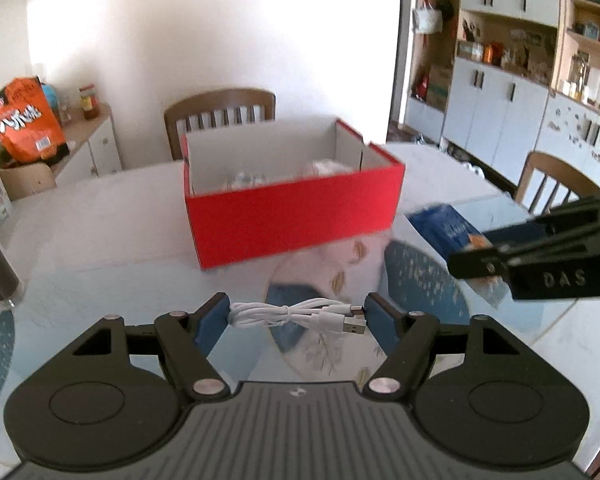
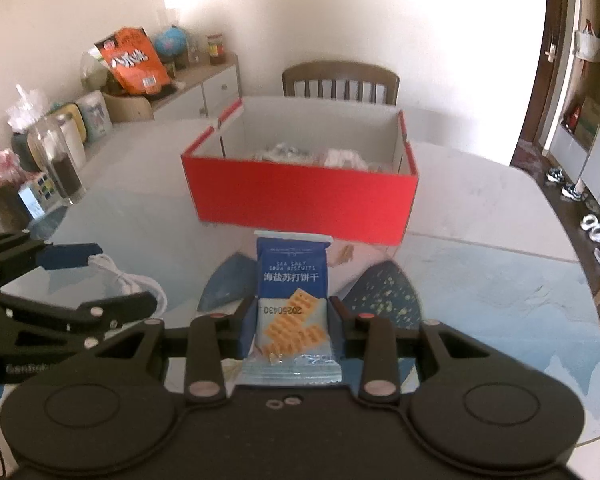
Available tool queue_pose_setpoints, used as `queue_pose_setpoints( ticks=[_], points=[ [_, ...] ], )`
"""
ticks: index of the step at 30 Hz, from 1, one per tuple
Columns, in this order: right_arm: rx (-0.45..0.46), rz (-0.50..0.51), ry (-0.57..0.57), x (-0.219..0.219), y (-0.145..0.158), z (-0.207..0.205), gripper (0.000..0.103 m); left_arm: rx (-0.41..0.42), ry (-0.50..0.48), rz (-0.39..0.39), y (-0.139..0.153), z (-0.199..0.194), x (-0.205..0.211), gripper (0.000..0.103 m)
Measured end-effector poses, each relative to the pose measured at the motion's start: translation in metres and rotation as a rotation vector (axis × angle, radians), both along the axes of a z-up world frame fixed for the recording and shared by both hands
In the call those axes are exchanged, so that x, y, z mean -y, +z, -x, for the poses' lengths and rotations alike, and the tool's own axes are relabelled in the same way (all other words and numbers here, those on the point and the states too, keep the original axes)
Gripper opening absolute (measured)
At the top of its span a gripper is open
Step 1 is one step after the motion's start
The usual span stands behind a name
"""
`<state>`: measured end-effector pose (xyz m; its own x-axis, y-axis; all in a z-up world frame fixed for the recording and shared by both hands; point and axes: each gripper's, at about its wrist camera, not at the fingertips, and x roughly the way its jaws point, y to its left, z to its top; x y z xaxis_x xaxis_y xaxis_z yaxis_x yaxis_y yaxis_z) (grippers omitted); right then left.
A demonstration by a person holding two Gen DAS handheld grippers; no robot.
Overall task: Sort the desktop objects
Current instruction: 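Lift the cracker packet and cable and carry them over the red shoebox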
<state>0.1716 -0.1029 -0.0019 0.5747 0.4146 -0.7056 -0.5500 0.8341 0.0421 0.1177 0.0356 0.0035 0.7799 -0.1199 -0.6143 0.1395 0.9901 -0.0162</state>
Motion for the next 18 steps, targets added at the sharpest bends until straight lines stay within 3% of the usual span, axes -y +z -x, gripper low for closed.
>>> queue_pose_setpoints(
  ticks=[18],
  points=[
    [0.062,-0.059,0.005,0.002,0.056,-0.021,0.036,0.097,-0.009,0.045,0.066,-0.054,-0.013,0.074]
  ],
)
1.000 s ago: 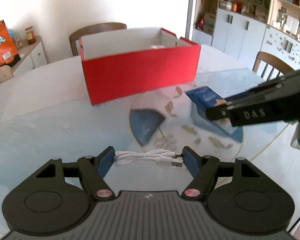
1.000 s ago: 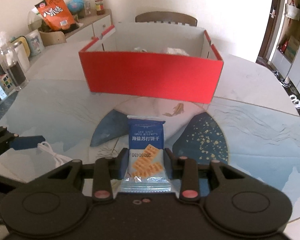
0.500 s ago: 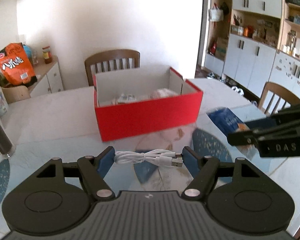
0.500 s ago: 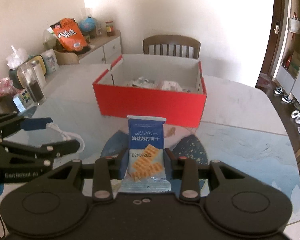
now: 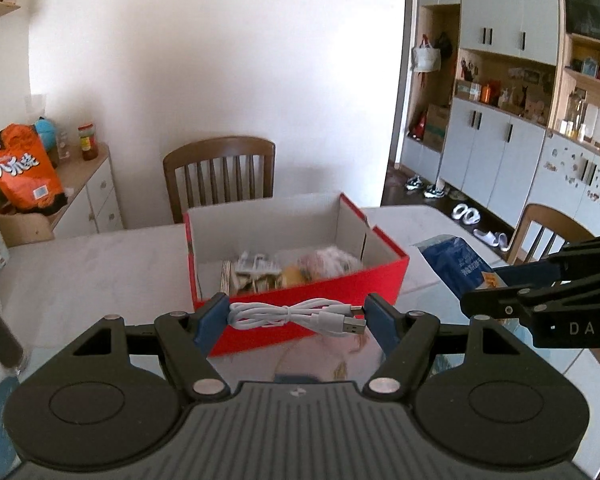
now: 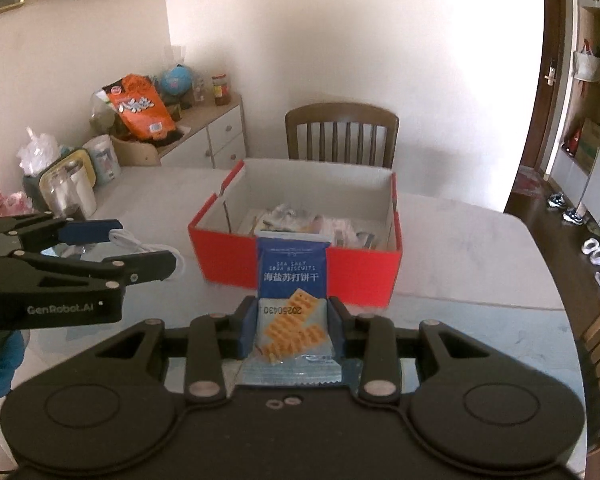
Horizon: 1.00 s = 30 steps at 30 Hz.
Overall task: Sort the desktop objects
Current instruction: 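Lift the cracker packet and cable and carry them over the red shoebox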
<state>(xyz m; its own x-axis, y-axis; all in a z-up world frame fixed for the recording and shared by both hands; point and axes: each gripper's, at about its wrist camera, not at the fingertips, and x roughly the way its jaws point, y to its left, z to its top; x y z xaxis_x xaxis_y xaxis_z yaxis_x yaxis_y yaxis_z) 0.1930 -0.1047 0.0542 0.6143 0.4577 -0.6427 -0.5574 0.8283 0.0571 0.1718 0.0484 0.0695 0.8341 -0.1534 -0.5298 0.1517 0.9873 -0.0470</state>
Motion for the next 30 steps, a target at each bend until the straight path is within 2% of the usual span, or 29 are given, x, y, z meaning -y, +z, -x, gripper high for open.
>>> queue_pose_setpoints(
  ticks=[7,15,30],
  points=[
    [0.017,-0.017,-0.028,-0.011,0.014,-0.029,0.036,0.015,-0.026,0.02,0.01,-0.034,-0.014,0.074],
    [0.024,-0.014,-0.06,-0.025,0.017,-0.06,0.036,0.007,-0.036,0.033,0.009,-0.072,-0.027,0.074],
    [-0.006,0.017,-0.092,-0.051,0.0,-0.109,0.036,-0.047,-0.096,-0.006,-0.013,-0.135,-0.028,0.074]
  ],
)
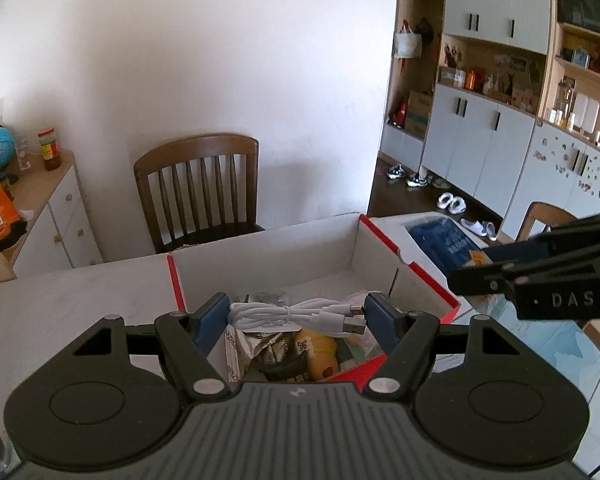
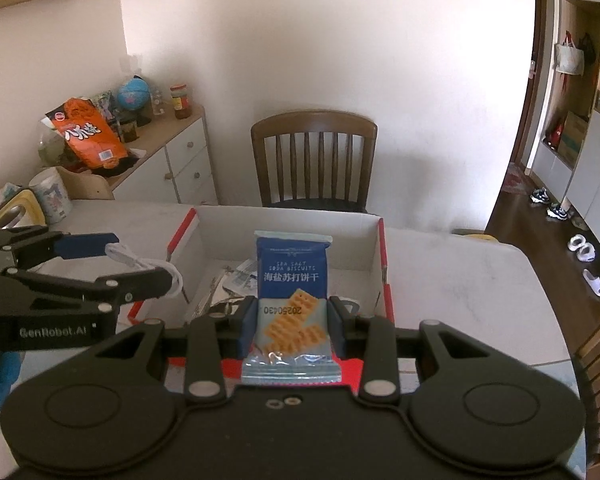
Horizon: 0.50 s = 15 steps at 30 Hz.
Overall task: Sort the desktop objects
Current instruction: 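Lift the cracker packet and cable and carry them over the red shoebox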
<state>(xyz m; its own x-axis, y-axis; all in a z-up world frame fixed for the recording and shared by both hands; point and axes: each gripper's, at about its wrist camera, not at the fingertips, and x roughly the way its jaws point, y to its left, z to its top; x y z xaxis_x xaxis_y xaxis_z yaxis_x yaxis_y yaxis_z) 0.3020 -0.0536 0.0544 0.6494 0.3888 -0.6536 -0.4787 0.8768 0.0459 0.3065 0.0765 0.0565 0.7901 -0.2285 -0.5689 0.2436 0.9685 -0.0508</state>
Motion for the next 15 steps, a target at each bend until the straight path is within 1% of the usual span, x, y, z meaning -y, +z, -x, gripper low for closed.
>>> queue_pose_setpoints(
  ticks=[6,15],
  points=[
    [-0.017,0.009,-0.007,-0.01,-0.007,-0.023,0.036,-0.037,-0.009,-0.009,-0.013,-0.022,-0.002,0.074],
    [-0.052,0.03,-0.015,-0.026,-0.027,-0.054,0.036,-0.082,-0.035,-0.028,-0.032,-0.052,-0.003,0.074]
  ],
)
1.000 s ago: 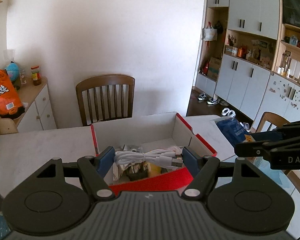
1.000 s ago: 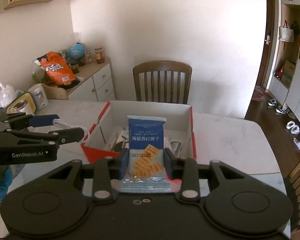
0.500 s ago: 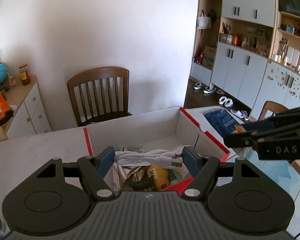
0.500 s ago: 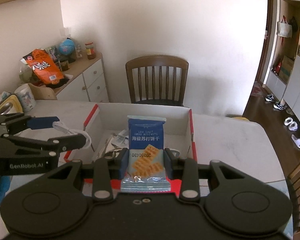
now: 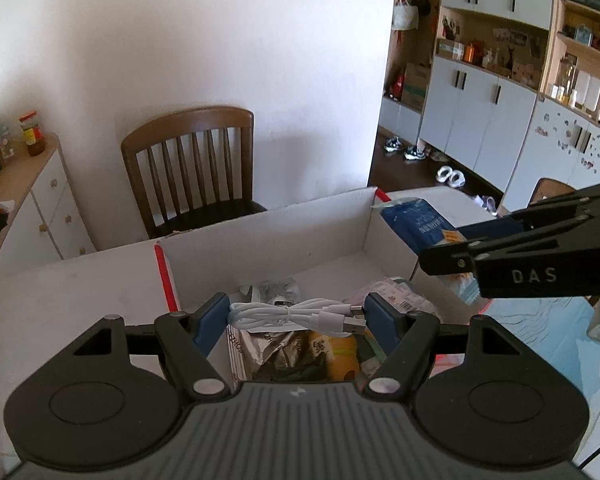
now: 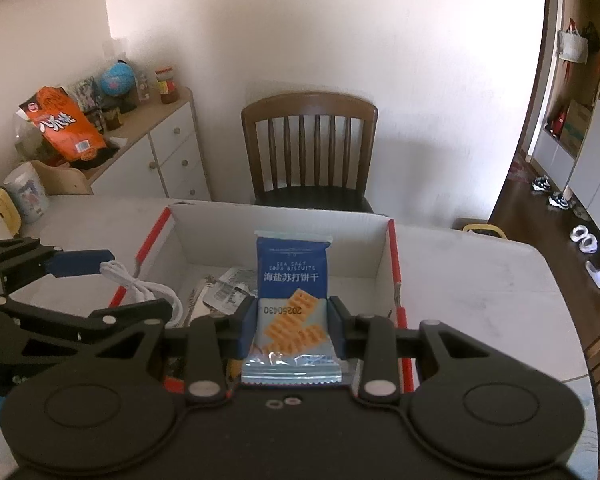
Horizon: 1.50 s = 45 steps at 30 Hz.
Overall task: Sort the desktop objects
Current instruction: 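Lift the cracker packet and cable and carry them over the red shoebox, then lower both items into the box and open both grippers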
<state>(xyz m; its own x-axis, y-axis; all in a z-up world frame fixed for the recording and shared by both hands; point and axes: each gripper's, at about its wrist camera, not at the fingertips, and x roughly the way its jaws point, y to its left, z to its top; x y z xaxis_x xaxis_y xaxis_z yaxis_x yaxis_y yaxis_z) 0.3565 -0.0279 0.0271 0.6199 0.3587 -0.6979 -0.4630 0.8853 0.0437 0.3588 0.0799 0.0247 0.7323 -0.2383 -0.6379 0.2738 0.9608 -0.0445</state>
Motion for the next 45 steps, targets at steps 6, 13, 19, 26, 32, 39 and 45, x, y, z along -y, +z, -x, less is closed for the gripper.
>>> queue_pose_setpoints(
  ticks=[6,13,19,26,32,39,45],
  points=[
    [-0.022,0.026,-0.011,-0.011,-0.014,-0.022,0.036,-0.042,-0.025,-0.022,-0.016,-0.019,0.003,0.074],
    [-0.052,0.05,-0.024,-0.026,-0.032,-0.044,0.036,-0.066,-0.029,-0.044,-0.031,-0.036,0.01,0.074],
    [-0.073,0.069,-0.039,-0.033,-0.045,-0.061,0.036,-0.08,-0.011,-0.066,-0.045,-0.048,0.017,0.074],
    [-0.1,0.101,-0.038,-0.038,-0.06,-0.071,0.036,-0.101,-0.021,-0.088,-0.054,-0.053,0.022,0.074],
    [-0.124,0.126,-0.041,-0.038,-0.073,-0.076,0.036,-0.115,-0.039,-0.116,-0.064,-0.055,0.023,0.074],
    [-0.132,0.14,-0.033,-0.041,-0.079,-0.078,0.037,-0.129,-0.054,-0.142,-0.072,-0.056,0.025,0.074],
    [-0.135,0.151,-0.031,-0.045,-0.083,-0.083,0.038,-0.147,-0.063,-0.146,-0.078,-0.056,0.026,0.074]
  ],
)
